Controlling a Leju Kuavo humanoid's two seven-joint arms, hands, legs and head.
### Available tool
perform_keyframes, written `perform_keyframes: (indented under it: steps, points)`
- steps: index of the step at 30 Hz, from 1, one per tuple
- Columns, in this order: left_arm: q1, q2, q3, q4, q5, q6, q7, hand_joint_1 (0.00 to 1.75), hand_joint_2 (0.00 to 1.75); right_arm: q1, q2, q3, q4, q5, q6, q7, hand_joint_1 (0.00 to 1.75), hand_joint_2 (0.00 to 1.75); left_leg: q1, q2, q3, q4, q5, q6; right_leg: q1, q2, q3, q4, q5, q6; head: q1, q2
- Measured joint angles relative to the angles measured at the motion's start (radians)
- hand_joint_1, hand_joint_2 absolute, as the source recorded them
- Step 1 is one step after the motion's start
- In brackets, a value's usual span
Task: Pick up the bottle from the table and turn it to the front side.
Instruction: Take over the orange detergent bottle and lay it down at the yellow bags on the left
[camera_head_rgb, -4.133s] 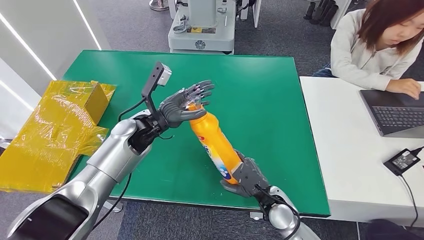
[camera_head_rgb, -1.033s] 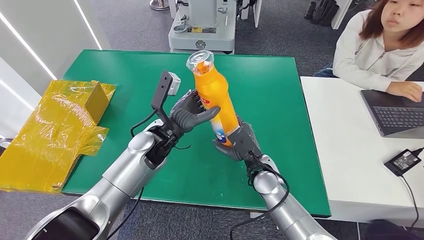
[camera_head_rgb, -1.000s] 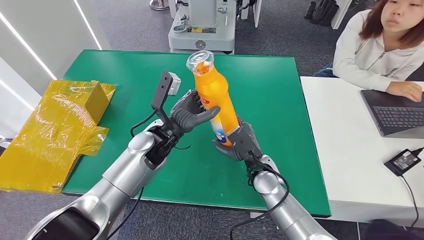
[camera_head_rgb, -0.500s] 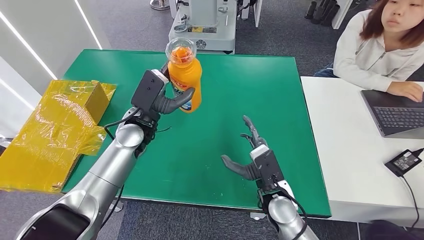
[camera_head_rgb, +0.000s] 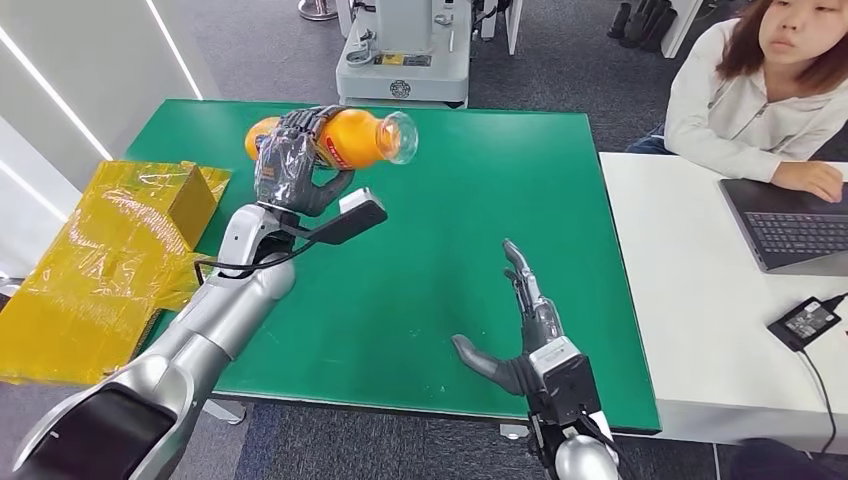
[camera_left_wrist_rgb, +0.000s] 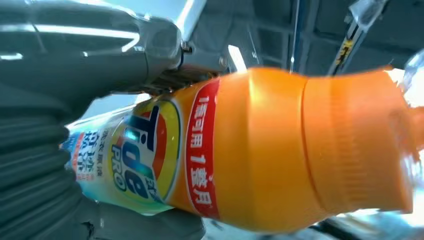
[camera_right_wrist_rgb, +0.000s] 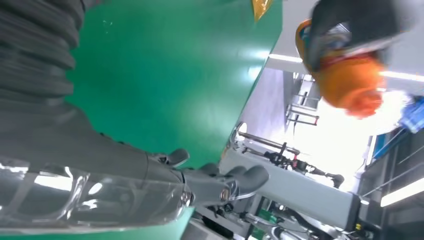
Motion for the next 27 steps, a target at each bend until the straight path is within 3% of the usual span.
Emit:
perform_keyframes:
  steps: [5,11,16,23,27]
  points:
    - [-0.015,0.013,-0.029,0.099,-0.089,0.044,0.048,1.75,1.75,0.013,-0.002,0.0,-0.033,0.01,-0.004,-0.002,0.0,1.75,0.0,0.001,0.0,0.0,0.0,0.0,0.0,0.0,0.0,0.0,0.0,0.0,0.0,0.0]
    - [-0.028,0.054,-0.07,0.204,-0.346,0.096,0.271,1.75,1.75,0.027,-0.003,0.0,-0.065,0.013,-0.005,-0.003,0.0,1.75,0.0,0.002,0.0,0.0,0.0,0.0,0.0,0.002,0.0,0.0,0.0,0.0,0.0,0.0]
    - [-0.023,0.11,-0.101,0.283,-0.491,0.039,0.401,1.75,1.75,0.036,-0.004,-0.003,-0.084,0.014,0.003,-0.004,0.0,1.75,0.0,0.002,0.0,-0.001,0.0,0.0,0.0,0.002,-0.001,0.0,0.0,0.0,0.0,0.0]
    - [-0.017,0.148,-0.125,0.33,-0.532,0.001,0.432,1.75,1.75,0.038,-0.005,-0.006,-0.085,0.015,0.004,-0.005,0.0,1.75,0.0,0.001,-0.001,-0.001,0.0,0.0,0.0,0.001,-0.001,0.0,0.0,0.0,0.0,0.0]
    - [-0.014,0.17,-0.148,0.347,-0.609,-0.076,0.497,1.75,1.75,0.038,-0.005,-0.007,-0.085,0.017,0.011,-0.009,0.0,1.75,0.0,0.002,-0.001,-0.001,0.0,0.0,0.0,0.002,-0.001,0.0,0.0,0.0,0.0,0.0]
